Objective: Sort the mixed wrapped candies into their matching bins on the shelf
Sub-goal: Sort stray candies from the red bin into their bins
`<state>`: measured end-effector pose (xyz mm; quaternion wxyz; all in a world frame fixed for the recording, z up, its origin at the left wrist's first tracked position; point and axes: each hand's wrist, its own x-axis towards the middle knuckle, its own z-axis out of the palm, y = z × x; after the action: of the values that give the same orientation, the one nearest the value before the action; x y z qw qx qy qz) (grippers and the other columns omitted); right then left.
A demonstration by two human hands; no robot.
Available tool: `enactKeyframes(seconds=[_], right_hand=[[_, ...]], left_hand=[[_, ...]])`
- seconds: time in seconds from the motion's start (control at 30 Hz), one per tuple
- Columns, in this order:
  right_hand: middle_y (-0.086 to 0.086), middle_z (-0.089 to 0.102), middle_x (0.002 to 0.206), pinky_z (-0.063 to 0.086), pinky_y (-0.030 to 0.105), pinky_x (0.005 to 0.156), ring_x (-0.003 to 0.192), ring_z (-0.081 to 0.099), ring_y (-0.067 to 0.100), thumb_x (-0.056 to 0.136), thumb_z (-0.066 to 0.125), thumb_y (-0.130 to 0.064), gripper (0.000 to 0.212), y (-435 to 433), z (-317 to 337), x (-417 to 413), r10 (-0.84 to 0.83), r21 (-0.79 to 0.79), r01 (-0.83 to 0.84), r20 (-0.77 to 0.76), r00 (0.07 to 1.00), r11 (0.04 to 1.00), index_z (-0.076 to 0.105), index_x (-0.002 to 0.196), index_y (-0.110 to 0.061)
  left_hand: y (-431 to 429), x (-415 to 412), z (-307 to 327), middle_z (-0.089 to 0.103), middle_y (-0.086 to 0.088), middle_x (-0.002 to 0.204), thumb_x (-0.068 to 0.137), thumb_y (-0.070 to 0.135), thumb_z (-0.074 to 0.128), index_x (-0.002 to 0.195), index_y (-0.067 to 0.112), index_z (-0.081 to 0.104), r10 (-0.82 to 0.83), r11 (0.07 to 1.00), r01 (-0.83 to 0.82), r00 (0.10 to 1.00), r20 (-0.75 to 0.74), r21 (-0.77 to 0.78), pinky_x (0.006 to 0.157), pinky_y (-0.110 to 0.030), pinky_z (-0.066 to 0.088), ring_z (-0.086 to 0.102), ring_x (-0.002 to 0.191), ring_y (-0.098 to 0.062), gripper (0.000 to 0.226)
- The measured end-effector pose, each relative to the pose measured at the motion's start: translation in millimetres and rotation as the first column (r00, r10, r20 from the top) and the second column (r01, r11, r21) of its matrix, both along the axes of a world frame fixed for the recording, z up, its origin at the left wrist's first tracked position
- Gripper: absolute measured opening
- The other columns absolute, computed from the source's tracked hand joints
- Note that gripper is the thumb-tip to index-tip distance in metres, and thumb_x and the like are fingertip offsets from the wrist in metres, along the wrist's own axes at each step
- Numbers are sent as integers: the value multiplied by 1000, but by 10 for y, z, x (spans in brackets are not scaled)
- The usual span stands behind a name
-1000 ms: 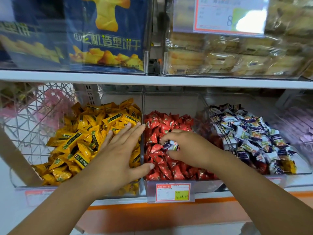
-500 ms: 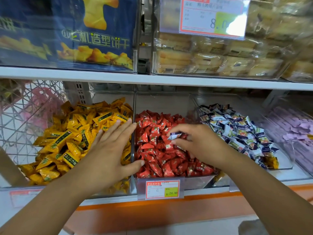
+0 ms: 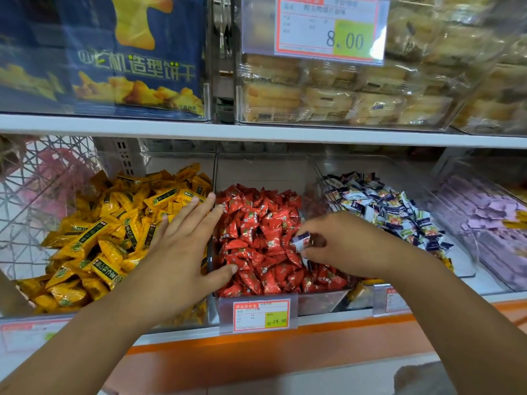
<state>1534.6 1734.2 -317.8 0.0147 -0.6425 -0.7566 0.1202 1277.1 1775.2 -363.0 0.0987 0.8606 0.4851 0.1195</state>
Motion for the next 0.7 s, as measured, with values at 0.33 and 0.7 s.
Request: enactKeyframes(seconds=[0.33,0.7], right_hand=[[-22,53,126,40,20,90,101,48,-4,79,76,-38,41,71,-135,-75,38,-121,-57,-148,988,991,59,115,-47],[-20,59,120,51,18,78,88,60,0,91,65,-19,33,28,-166,4,-5,14,9,-271,963,1000,68,115,-42]], left_hand=[[-3,-26,-11,-26,30,149,59,81,19,151,39,-6,-15,1000,17,998,68,-22,121,-39,-5,-29,137,8,104],[1,-28,-12,-26,28,150,59,81,18,151,38,-5,-17,1000,17,998,67,-7,121,-39,-5,-29,137,7,104]])
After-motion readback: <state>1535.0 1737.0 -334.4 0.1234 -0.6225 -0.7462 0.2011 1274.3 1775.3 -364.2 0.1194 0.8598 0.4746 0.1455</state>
